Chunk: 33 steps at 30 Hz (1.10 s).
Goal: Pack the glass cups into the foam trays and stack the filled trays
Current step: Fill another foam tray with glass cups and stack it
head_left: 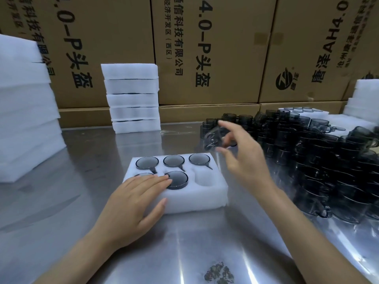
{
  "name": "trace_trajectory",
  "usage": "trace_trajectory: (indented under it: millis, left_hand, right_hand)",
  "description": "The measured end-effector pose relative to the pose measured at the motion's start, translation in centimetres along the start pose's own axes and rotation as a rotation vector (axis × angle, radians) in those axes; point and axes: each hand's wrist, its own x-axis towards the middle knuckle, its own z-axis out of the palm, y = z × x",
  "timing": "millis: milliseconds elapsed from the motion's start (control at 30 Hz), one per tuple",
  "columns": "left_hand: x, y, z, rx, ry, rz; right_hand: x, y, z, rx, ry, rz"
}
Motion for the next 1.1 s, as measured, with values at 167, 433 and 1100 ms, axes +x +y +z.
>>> trace_trajectory:
  millis: [167, 433, 1100]
  left_hand:
    - [0.0, 0.0, -0.1, -0.006, -0.006, 0.001]
    - [0.0, 0.0, -0.1, -0.016, 0.005, 0.002]
    - [0.0, 0.0, 0.0, -0.024, 0.012, -0.002]
  right_hand:
    - [-1.0, -0.2, 1.7, 0.009, -0.202, -0.028]
    - [-1.2, -0.5, 1.9, -0.125, 0.012, -0.044]
    - [-1.9, -1.4, 2.4, -0.157, -0.331, 0.06]
